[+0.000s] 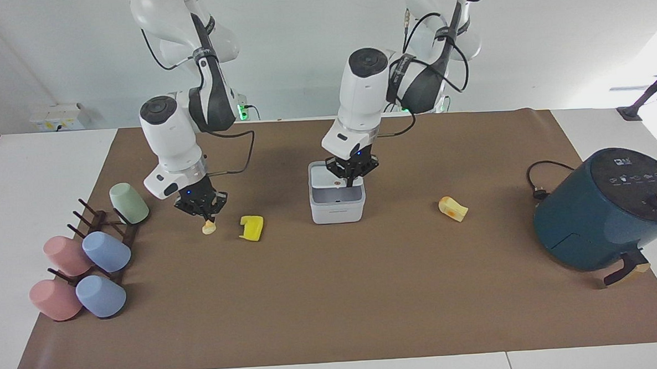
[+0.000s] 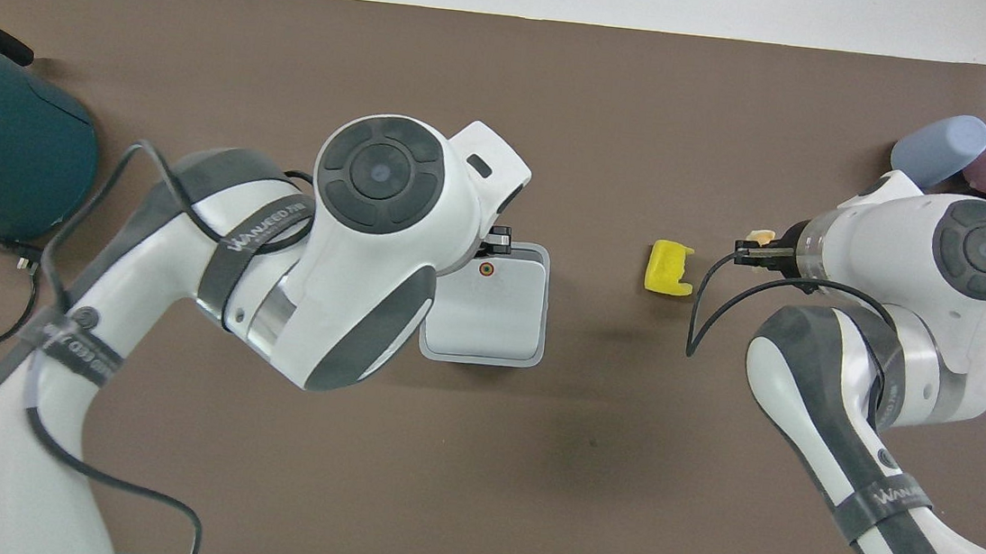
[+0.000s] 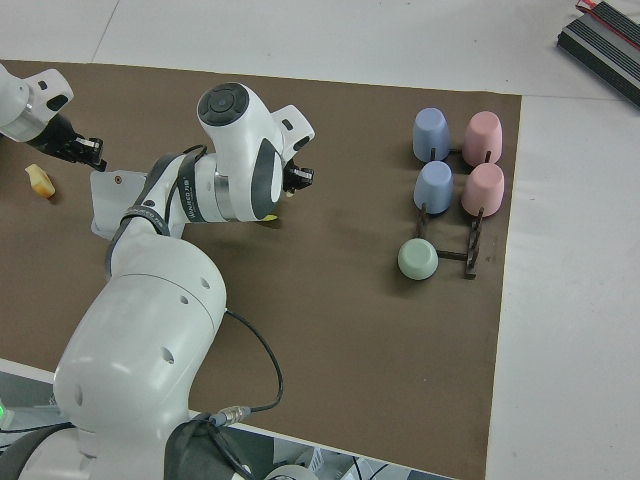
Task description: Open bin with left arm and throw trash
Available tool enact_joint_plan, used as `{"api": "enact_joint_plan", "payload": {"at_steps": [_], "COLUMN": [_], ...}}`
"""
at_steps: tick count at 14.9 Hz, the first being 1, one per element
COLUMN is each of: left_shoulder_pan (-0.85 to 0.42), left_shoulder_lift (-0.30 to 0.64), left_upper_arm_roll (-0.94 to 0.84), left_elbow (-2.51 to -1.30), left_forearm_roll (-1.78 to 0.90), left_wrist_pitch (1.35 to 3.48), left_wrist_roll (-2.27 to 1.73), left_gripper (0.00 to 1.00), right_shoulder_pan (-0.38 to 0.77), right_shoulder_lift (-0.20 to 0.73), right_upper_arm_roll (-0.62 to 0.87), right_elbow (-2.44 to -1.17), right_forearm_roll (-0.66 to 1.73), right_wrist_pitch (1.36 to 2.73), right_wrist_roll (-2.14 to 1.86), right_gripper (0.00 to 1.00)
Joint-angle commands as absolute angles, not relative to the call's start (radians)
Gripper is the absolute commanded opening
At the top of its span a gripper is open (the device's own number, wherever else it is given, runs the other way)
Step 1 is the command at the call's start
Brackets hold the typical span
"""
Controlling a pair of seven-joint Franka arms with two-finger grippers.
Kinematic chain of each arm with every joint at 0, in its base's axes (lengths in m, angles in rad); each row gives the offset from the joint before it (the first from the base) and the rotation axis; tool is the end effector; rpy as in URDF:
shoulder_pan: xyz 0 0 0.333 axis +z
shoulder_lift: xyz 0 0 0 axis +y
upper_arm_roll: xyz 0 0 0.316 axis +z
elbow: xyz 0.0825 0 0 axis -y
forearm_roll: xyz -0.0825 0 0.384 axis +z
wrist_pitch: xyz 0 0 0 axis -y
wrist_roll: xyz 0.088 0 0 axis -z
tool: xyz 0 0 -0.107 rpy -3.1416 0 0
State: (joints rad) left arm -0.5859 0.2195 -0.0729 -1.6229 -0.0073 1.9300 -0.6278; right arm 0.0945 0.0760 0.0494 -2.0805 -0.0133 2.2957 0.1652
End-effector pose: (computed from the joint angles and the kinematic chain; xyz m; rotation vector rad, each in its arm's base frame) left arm 0.5067 -0.3882 0.5014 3.0690 -0.0403 0.0874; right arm 0.5680 0.0817 0.4046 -3.1193 0.0212 -0.2167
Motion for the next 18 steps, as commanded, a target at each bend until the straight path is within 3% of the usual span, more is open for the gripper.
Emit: {"api": "enact_joint_plan", "payload": {"at_steps": [1, 2, 4, 8, 12, 16, 18], "left_shoulder_pan": [-0.493, -0.435, -0.332, -0.197, -0.152, -0.115, -0.120], "left_shoulder_lift": [0.117, 0.109, 0.107, 0.121, 0.167, 0.186, 0.189], "left_upper_arm_roll": [-0.074, -0.072, -0.072, -0.069, -0.064, -0.063, -0.063], "left_elbow": [-1.657, -1.657, -1.681, -1.797, -1.922, -2.011, -2.060], "left_forearm_roll": [-0.001, -0.009, -0.011, -0.012, -0.014, -0.011, -0.011], "left_wrist_pitch": [1.841, 1.820, 1.818, 1.948, 2.149, 2.262, 2.284], "left_wrist_roll": [-0.469, -0.386, -0.249, -0.230, -0.653, -0.952, -1.040], "left_gripper": [0.00, 0.00, 0.98, 1.00, 1.00, 1.00, 1.00], "right_shoulder_pan": [0.150, 0.187, 0.268, 0.402, 0.485, 0.495, 0.512], "right_shoulder_lift": [0.080, 0.081, 0.087, 0.091, 0.109, 0.109, 0.109], "right_upper_arm_roll": [0.054, 0.054, 0.054, 0.055, 0.055, 0.057, 0.055], "right_elbow": [-1.988, -1.971, -1.959, -1.960, -1.962, -1.970, -1.970], "right_forearm_roll": [-0.008, -0.008, 0.004, 0.196, 0.288, 0.325, 0.327], "right_wrist_pitch": [2.206, 2.200, 2.217, 2.307, 2.328, 2.319, 2.316], "right_wrist_roll": [0.282, 0.352, 0.512, 0.676, 0.724, 0.750, 0.768], "right_gripper": [0.00, 0.00, 0.00, 0.00, 0.00, 0.00, 0.88]}}
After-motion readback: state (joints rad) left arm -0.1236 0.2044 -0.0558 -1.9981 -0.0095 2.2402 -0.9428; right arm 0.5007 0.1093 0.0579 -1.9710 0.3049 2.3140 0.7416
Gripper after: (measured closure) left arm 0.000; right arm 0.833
